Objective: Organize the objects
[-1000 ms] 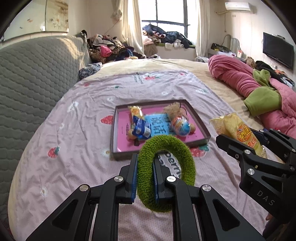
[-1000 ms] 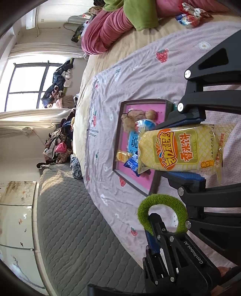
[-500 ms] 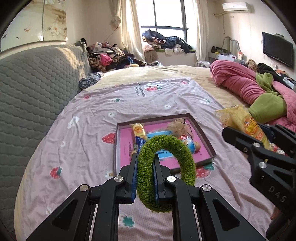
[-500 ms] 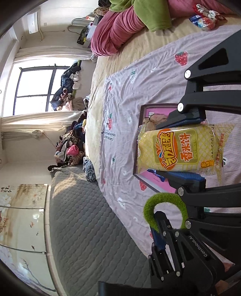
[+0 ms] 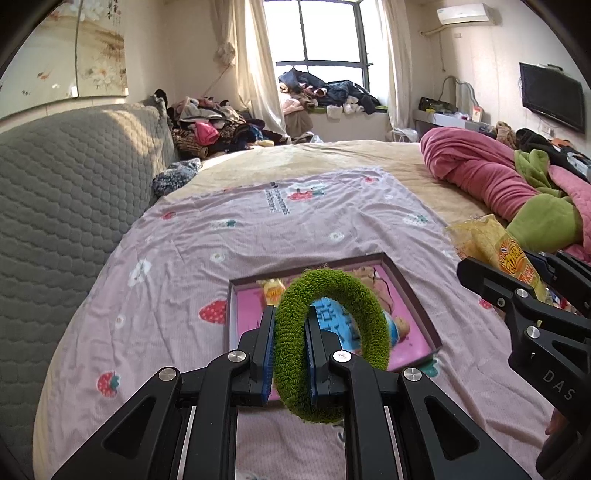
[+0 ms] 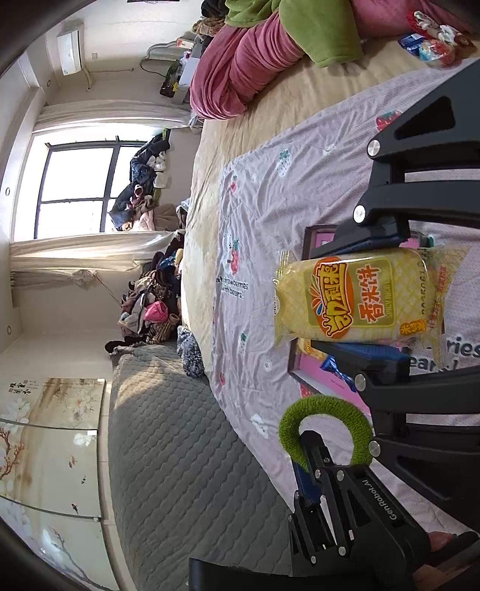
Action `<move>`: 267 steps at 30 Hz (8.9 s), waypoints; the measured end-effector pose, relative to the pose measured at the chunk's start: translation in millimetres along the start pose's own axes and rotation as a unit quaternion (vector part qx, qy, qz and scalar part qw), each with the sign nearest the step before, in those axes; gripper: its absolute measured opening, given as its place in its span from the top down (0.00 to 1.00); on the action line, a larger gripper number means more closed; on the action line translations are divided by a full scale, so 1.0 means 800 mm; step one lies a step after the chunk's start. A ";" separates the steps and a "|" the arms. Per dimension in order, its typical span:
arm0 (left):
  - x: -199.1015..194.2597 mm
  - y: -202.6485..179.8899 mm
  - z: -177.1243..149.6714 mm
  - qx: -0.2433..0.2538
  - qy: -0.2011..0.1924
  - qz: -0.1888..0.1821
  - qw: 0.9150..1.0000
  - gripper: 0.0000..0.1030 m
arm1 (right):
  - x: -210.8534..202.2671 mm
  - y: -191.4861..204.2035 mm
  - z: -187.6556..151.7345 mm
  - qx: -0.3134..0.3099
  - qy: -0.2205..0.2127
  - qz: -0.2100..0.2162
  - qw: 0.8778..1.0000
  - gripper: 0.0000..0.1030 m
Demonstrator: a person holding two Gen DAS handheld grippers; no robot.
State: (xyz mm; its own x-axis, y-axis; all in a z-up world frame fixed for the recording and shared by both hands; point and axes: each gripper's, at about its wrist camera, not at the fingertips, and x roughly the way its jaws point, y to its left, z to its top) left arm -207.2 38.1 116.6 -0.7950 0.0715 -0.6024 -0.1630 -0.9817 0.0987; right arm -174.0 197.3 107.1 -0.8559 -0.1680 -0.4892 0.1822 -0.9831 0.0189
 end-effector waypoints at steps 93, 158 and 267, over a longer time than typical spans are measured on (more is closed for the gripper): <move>0.268 -0.044 -0.084 -0.009 0.106 -0.026 0.994 0.73 | 0.268 -0.089 -0.097 0.025 0.143 -0.017 0.989 0.59; 0.095 0.026 -0.058 -0.070 0.000 0.047 0.996 0.00 | 0.104 -0.030 -0.056 -0.003 0.037 -0.082 0.996 0.01; -0.052 0.018 -0.261 -0.071 0.057 0.034 0.995 0.00 | -0.074 -0.003 -0.242 0.000 0.101 -0.089 0.991 0.01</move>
State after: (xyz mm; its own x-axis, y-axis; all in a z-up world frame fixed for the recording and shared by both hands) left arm -54.6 -16.3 -22.7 -0.7293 -0.0094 -0.6842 -0.0196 -0.9992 0.0346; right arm -29.9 223.7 -32.8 -0.7604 0.0258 -0.6490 0.0372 -0.9958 -0.0833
